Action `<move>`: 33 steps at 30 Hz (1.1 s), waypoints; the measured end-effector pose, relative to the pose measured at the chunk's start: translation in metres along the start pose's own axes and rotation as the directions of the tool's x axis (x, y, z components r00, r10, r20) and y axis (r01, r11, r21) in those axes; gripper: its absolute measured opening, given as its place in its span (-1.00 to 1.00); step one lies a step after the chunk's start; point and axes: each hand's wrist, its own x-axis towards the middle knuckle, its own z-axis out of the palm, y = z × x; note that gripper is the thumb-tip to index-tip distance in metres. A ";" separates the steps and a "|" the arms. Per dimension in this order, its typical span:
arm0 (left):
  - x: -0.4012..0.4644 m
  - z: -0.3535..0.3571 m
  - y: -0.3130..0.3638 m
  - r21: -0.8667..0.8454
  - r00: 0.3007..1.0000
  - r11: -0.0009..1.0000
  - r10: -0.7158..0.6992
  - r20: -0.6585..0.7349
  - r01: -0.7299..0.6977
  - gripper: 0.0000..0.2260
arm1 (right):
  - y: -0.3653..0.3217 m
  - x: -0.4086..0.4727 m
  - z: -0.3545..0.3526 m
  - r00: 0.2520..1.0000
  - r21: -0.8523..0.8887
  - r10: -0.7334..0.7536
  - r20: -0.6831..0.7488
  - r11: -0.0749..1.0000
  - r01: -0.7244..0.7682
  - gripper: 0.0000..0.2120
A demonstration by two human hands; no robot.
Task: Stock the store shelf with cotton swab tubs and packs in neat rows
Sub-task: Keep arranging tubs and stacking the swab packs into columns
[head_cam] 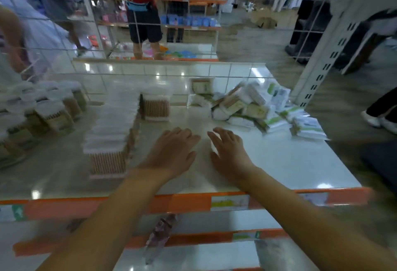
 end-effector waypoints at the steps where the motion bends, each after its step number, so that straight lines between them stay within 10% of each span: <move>1: 0.007 0.005 0.010 -0.011 1.000 1.000 0.029 -0.009 -0.029 -0.66 | 0.010 -0.007 -0.004 1.000 0.008 0.021 -0.014 1.000 -0.021 -0.49; 12: 0.060 0.042 0.088 -0.133 0.992 0.983 0.123 -0.013 -0.124 -0.71 | 0.104 -0.052 -0.042 0.985 0.086 0.166 -0.040 0.983 -0.162 -0.53; 21: 0.114 0.009 0.064 -0.174 0.983 0.981 -0.106 -0.147 0.080 -0.63 | 0.112 0.001 -0.074 0.922 0.180 0.237 -0.305 0.965 -0.189 -0.57; 33: 0.149 -0.001 0.061 -0.110 0.979 0.980 -0.178 -0.098 0.167 -0.54 | 0.116 0.065 -0.080 0.957 -0.022 0.271 -0.102 0.961 -0.275 -0.38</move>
